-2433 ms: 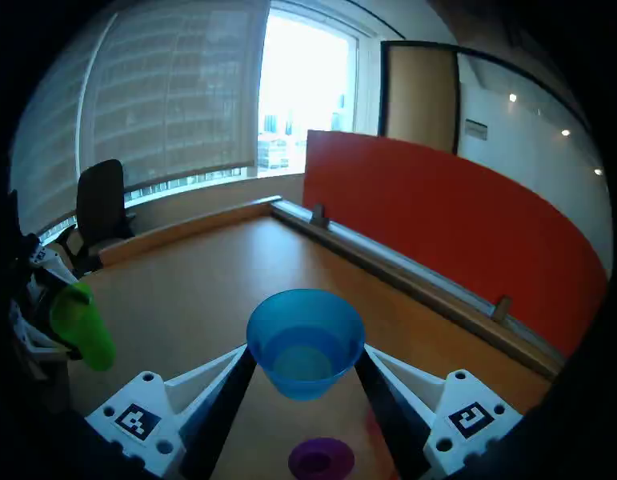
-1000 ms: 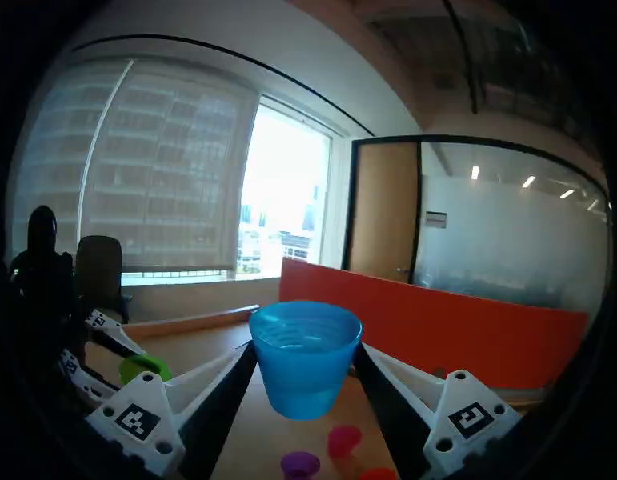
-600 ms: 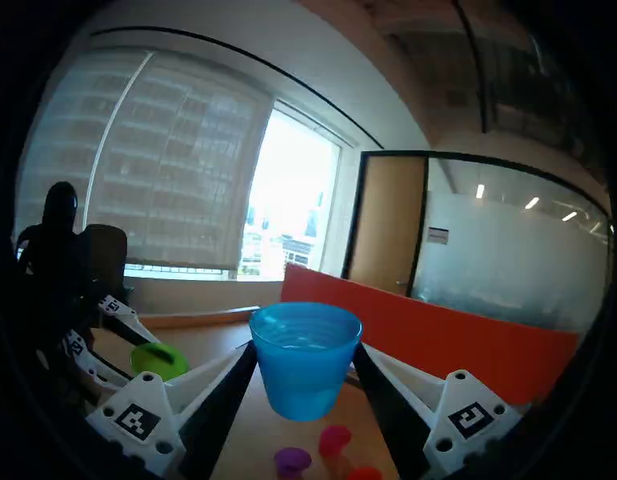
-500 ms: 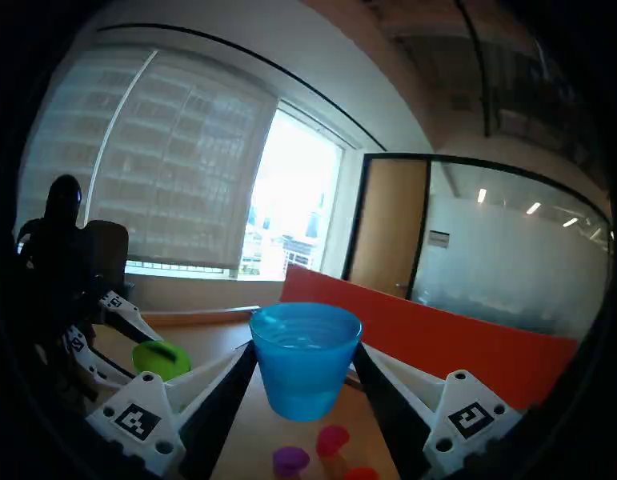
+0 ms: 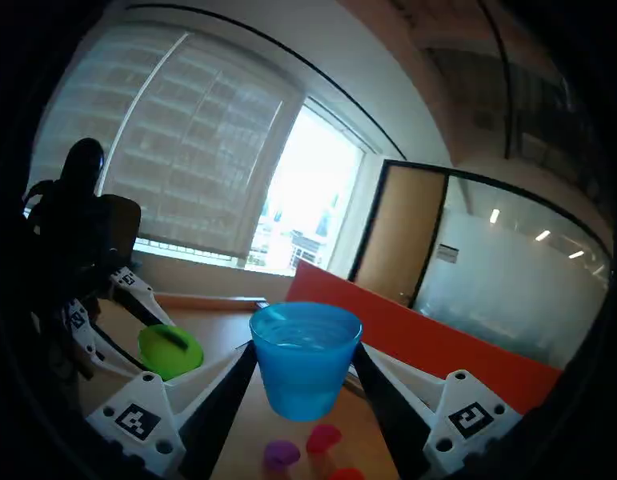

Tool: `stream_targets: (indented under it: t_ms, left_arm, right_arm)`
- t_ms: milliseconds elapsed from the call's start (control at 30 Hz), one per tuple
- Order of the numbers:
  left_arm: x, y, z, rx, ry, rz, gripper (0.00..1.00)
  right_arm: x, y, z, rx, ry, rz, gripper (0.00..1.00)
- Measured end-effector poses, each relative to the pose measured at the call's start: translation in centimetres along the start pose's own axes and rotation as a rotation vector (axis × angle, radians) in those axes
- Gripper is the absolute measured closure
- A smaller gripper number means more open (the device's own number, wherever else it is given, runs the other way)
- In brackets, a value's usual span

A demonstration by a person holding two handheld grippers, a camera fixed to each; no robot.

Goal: Pour water

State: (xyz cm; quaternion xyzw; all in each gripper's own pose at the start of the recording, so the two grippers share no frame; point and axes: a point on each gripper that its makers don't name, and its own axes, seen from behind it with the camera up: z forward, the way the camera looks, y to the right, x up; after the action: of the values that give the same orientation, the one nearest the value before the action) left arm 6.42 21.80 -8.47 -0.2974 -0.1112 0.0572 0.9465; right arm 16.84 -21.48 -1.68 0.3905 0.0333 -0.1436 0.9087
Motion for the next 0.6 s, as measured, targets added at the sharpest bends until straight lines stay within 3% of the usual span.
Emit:
stream_targets:
  t_ms: [600]
  left_arm:
    - [0.5,0.3,0.3,-0.028,0.006,0.002,0.13]
  right_arm:
    - [-0.8,-1.2,1.1,0.070,-0.042,-0.094,0.11]
